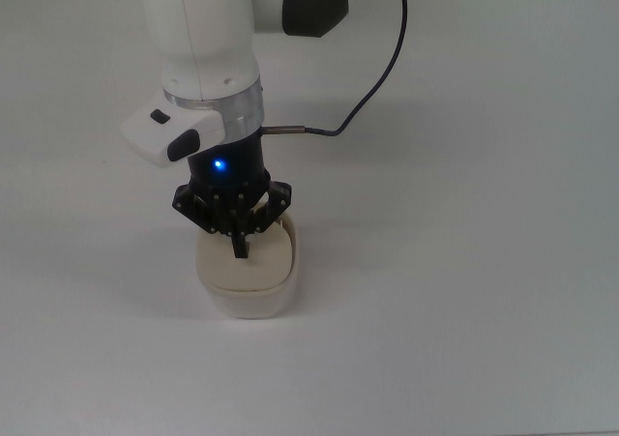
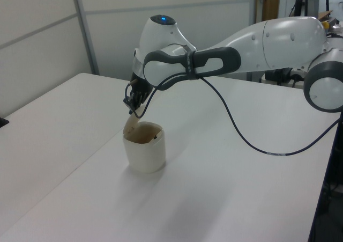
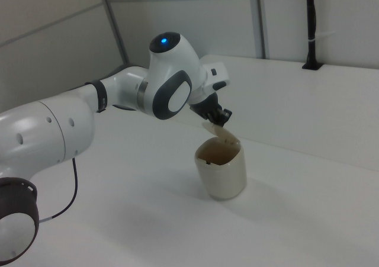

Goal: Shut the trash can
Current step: 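Push the raised lid down onto the can with the gripper, then lift the gripper up away from the closed lid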

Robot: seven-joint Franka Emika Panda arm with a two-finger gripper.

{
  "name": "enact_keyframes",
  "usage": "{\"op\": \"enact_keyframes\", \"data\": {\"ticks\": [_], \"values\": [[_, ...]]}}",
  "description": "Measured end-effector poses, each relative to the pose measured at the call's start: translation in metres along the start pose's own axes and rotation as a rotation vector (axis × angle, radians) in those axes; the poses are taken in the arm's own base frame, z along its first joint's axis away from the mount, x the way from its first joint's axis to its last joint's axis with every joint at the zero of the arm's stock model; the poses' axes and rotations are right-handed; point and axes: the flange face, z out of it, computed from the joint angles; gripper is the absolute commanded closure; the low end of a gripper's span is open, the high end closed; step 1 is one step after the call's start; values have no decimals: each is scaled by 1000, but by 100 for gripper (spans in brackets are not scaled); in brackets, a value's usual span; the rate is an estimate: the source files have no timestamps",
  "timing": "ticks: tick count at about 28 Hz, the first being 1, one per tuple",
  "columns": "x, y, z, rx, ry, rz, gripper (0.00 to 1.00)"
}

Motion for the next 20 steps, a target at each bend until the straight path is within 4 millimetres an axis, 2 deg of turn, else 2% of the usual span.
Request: {"op": "enact_keyframes", "data": {"ticks": [6,13,20], "values": [[-12,3,13,-16,-82,-8,100],[-34,8,43,-53,-153,-33,100],[-34,7,42,-59,-153,-41,100]]}}
